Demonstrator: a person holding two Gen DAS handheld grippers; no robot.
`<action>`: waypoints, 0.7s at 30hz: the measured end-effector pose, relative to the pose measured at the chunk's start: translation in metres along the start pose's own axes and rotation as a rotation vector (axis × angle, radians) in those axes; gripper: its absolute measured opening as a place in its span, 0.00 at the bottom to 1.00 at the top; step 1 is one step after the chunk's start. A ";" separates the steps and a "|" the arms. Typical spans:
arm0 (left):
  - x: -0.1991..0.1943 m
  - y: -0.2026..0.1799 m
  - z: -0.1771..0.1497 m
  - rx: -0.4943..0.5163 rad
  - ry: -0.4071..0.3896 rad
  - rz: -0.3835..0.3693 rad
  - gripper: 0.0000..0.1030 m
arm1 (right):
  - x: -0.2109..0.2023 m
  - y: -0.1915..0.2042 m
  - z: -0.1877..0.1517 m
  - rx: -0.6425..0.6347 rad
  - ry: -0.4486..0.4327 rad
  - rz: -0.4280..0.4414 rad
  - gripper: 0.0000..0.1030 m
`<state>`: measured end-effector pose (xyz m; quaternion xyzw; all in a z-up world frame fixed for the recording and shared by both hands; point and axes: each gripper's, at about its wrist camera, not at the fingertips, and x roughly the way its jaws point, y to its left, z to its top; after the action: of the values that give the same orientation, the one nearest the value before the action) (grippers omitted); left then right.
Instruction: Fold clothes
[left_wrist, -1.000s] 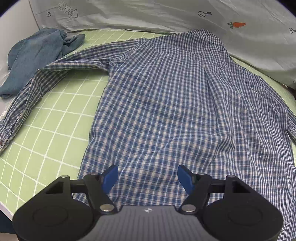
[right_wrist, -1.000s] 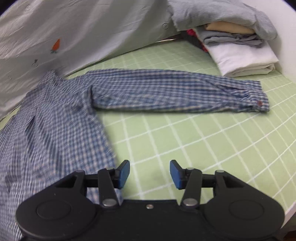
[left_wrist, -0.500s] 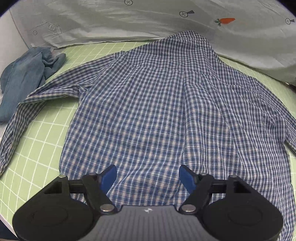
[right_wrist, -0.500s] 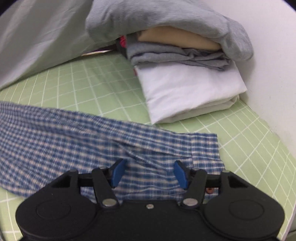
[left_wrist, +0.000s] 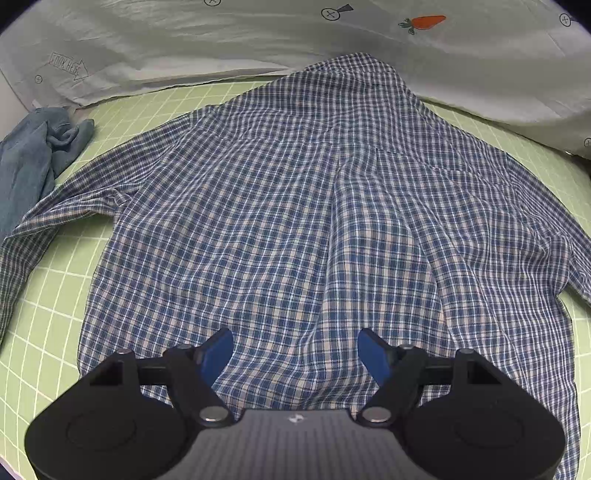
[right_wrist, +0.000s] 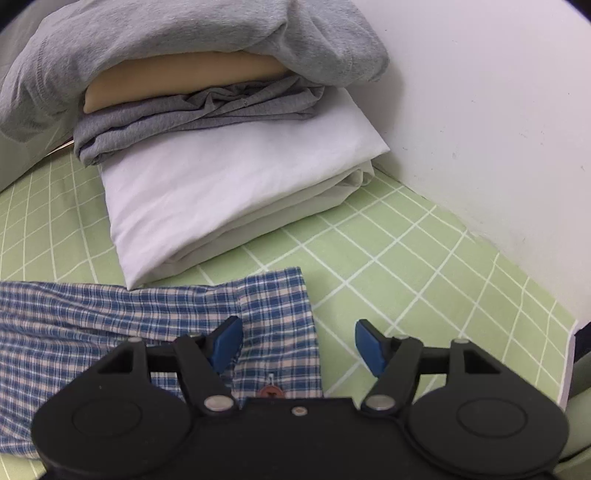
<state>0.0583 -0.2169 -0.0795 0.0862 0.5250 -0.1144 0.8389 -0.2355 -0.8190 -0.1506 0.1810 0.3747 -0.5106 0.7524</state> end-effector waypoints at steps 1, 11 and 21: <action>-0.001 0.002 0.000 -0.002 -0.002 -0.002 0.73 | 0.003 -0.002 0.001 0.018 0.003 -0.003 0.67; -0.015 0.056 -0.008 -0.108 -0.050 0.016 0.74 | 0.001 -0.004 0.006 0.025 0.007 -0.100 0.75; -0.038 0.110 -0.048 -0.207 -0.089 0.067 0.79 | -0.108 0.059 -0.078 -0.058 0.020 0.212 0.99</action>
<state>0.0317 -0.0951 -0.0634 0.0115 0.4930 -0.0352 0.8693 -0.2329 -0.6747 -0.1273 0.2030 0.3757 -0.4154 0.8032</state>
